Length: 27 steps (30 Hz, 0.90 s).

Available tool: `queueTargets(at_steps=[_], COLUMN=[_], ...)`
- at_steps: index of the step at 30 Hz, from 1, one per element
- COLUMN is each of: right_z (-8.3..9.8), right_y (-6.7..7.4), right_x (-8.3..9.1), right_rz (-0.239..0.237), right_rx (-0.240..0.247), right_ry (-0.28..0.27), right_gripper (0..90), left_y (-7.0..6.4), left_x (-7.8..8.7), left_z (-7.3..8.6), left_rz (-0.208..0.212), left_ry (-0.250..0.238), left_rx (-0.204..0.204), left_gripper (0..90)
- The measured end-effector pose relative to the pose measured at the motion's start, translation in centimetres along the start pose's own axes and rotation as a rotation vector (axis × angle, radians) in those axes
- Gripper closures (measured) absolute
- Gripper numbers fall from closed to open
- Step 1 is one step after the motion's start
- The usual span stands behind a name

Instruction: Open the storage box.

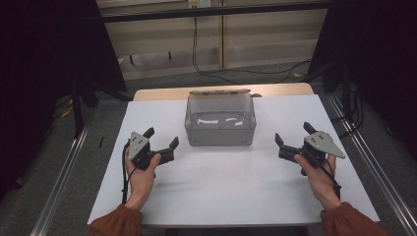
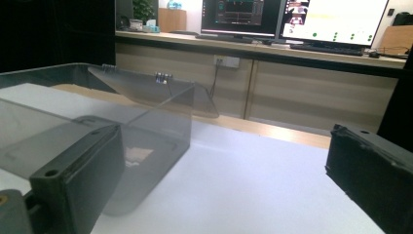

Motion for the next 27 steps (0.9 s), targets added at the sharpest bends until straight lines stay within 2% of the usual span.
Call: queueTargets(at_steps=[2,8,14,18,20,22,24,27], right_z=[0.3,0.9,1.9,2.7,3.1,3.5,3.5,3.5], right_y=[-0.2,-0.6,-0.9,-1.0,-1.0,-0.9,-0.9,-0.8], right_x=[0.5,2.2,3.8,4.9,5.3,5.4,5.2,4.9], right_rz=[0.003,0.001,0.011,0.015,0.010,0.005,0.006,0.004], right_rx=[-0.005,-0.008,-0.020,-0.026,-0.043,-0.047,-0.038,-0.037], right_ry=[0.005,0.010,0.018,0.040,0.048,0.061,0.054,0.067], right_gripper=[0.0,0.0,0.0,0.0,0.0,0.0,0.0,0.0], left_y=[-0.1,-0.9,-1.0,-0.8,-0.6,-0.4,-0.2,0.0], left_x=[0.4,1.8,3.1,4.2,4.5,4.5,4.5,4.4], left_z=[0.2,0.7,1.5,2.3,2.9,3.2,3.1,3.1], left_rz=[0.001,0.028,-0.009,-0.005,0.001,0.004,-0.014,0.003], left_ry=[0.012,0.013,0.025,0.044,0.058,0.080,0.064,0.091], left_rx=[0.004,-0.018,-0.043,-0.037,-0.010,0.013,0.009,0.025], left_gripper=[3.0,3.0,2.9,3.0,3.0,3.0,3.0,3.0])
Point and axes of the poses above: each handheld gripper's, and its own axes: x roughly backward along the jaws, z roughly out of its underside, y roughly to its left, the point moved 4 cm from there along -x, roughly forward along the jaws, and after that the axes turned 3 degrees about y, right-handed, at the moved point
